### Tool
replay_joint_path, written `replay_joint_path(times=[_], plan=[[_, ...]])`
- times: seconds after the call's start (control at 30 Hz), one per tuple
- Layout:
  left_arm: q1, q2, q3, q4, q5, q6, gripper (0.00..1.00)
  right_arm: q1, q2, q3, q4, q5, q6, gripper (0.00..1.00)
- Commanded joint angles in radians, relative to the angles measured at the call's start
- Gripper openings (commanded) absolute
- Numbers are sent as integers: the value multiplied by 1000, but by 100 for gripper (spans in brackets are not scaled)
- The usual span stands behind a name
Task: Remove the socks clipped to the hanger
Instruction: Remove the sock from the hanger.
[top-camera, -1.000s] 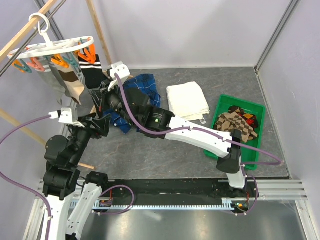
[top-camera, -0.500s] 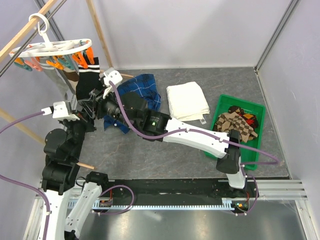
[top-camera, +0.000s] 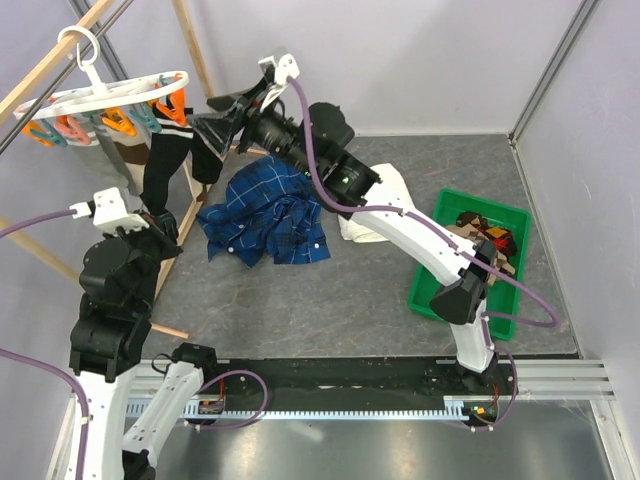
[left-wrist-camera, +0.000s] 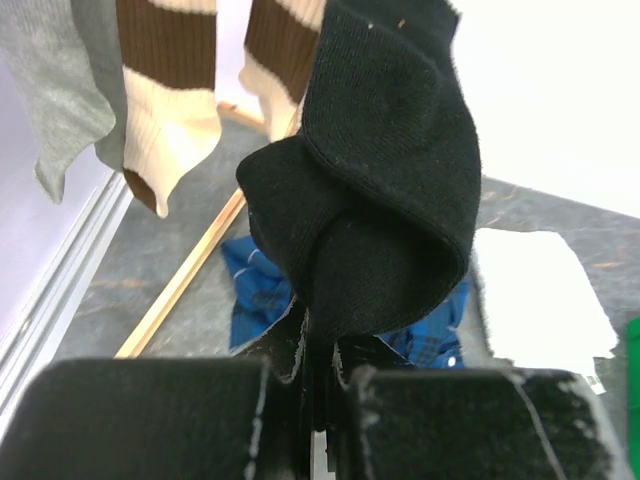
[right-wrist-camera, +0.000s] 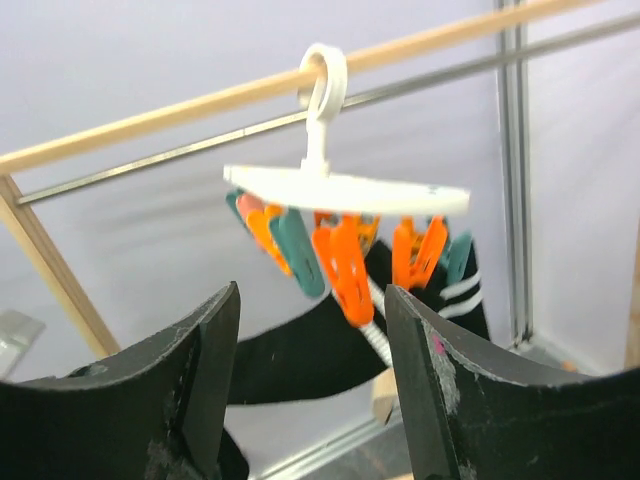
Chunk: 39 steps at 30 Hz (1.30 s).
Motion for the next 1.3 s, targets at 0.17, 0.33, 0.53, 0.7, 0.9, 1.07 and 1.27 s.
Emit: replay_joint_path(times=[0.17, 0.33, 0.53, 0.7, 0.9, 1.07, 1.27], plan=[[1, 49, 102, -91, -52, -48, 2, -28, 40, -1, 28, -41, 136, 64], [-1, 50, 70, -88, -26, -51, 2, -2, 30, -128, 132, 82, 311, 63], [-1, 55, 47, -85, -7, -53, 2, 66, 78, -130, 226, 26, 334, 67], [1, 49, 33, -83, -24, -51, 2, 103, 113, -77, 153, 103, 314, 69], [-1, 47, 35, -83, -24, -42, 2, 109, 109, -103, 131, 171, 340, 69], [-1, 44, 33, -83, -24, -45, 2, 109, 118, -104, 136, 205, 335, 69], [1, 40, 38, -83, -29, -40, 2, 98, 155, -90, 231, 219, 329, 67]])
